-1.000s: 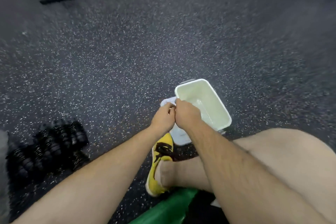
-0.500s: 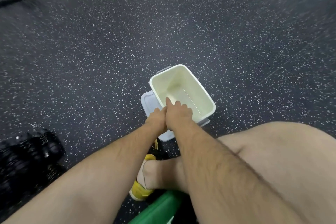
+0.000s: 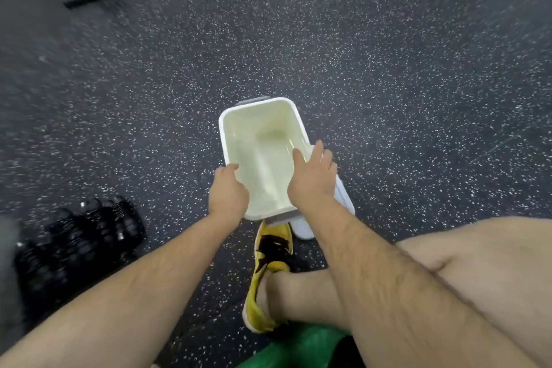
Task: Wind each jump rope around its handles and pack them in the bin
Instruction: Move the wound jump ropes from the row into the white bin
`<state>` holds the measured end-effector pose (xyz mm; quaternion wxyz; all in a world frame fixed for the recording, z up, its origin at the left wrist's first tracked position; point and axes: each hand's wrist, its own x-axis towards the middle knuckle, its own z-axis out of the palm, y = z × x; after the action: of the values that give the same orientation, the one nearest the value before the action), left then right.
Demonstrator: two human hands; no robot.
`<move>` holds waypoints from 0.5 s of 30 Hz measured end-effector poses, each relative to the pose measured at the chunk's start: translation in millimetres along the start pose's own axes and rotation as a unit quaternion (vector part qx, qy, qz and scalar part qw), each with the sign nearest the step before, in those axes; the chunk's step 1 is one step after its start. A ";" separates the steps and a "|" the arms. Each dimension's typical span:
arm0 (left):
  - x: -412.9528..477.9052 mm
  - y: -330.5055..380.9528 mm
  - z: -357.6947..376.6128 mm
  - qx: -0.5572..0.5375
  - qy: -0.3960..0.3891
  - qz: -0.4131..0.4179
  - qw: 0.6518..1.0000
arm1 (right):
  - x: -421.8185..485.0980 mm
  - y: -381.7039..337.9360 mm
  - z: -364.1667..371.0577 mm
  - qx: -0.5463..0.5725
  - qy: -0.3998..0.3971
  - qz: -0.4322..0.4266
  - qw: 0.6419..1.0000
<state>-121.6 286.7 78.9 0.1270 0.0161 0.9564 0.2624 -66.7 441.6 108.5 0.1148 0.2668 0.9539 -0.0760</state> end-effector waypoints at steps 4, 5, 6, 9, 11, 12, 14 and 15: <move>-0.8 -79.1 -55.1 -0.009 0.043 -0.039 0.998 | -7.4 -52.0 16.2 0.167 -0.080 -0.069 0.980; -4.8 -97.9 -65.7 -0.010 0.049 -0.052 0.997 | -12.2 -67.5 22.2 0.181 -0.092 -0.101 0.974; -9.4 -115.3 -73.9 -0.010 0.055 -0.065 0.996 | -18.1 -82.8 28.7 0.182 -0.097 -0.126 0.970; -26.9 -163.6 -88.4 -0.020 0.069 -0.091 0.993 | -41.4 -127.0 52.5 0.156 -0.115 -0.155 0.969; -38.3 -185.9 -87.5 0.000 0.059 -0.097 0.994 | -57.5 -143.6 67.4 0.120 -0.135 -0.154 0.971; -43.5 -198.6 -85.7 0.009 0.050 -0.104 0.993 | -65.7 -151.1 74.7 0.100 -0.147 -0.149 0.973; -53.1 -219.2 -79.6 0.011 0.028 -0.111 0.993 | -77.6 -160.4 87.2 0.059 -0.169 -0.134 0.975; -58.2 -226.6 -77.0 0.005 0.014 -0.115 0.993 | -81.4 -163.5 92.8 0.039 -0.175 -0.129 0.975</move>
<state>-76.5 47.3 41.8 0.1434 -0.0974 0.9547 0.2416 -68.6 244.1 54.0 0.2587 0.1283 0.9416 -0.1733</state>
